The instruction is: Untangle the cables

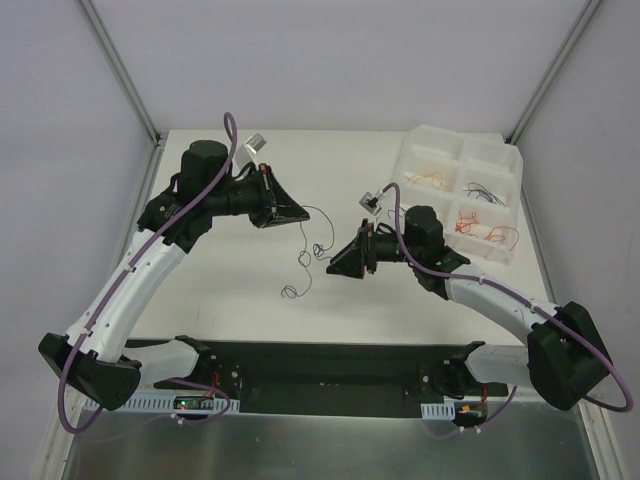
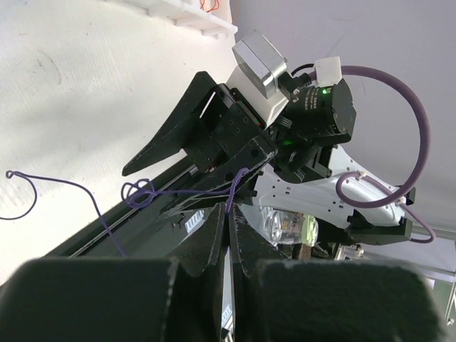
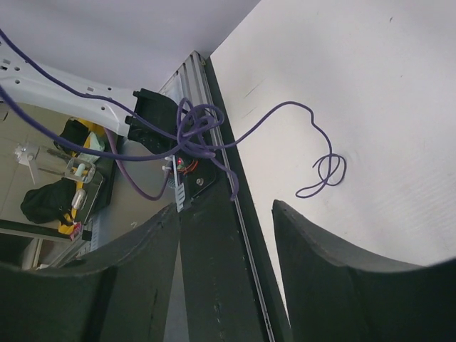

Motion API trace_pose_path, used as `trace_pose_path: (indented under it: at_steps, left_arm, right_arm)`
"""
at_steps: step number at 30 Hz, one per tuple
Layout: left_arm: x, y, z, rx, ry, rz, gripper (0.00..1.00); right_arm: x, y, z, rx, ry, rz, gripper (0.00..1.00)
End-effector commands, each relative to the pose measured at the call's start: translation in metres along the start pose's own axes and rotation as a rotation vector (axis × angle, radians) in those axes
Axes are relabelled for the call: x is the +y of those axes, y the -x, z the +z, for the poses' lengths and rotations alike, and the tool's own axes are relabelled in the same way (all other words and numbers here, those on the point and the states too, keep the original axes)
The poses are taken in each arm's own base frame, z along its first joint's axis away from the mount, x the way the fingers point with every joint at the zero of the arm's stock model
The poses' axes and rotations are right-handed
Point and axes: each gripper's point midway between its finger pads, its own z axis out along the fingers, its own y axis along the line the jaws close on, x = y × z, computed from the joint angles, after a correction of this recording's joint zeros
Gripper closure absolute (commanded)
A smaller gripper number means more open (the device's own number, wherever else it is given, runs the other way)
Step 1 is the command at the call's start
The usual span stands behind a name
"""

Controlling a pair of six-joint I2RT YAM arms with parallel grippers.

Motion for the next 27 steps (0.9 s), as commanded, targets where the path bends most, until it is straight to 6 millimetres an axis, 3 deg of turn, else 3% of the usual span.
trace_pose_path:
  at_steps: [1,5,18,27]
  left_arm:
    - [-0.022,-0.003,-0.014,-0.019,-0.075,0.037,1.0]
    - [-0.02,-0.005,-0.016,-0.028,-0.072,0.034,1.0]
    - [-0.019,-0.011,-0.021,-0.035,-0.077,0.029,1.0]
    - [-0.021,-0.009,-0.021,-0.04,-0.082,0.034,1.0]
  right_arm:
    - [0.026,0.023,0.003,-0.041,0.098,-0.087,0.44]
    - [0.03,0.023,0.009,-0.035,0.121,-0.081,0.48]
    - [0.043,0.032,0.018,-0.05,0.171,-0.093,0.48]
    - [0.051,0.026,0.023,-0.026,0.206,-0.085,0.56]
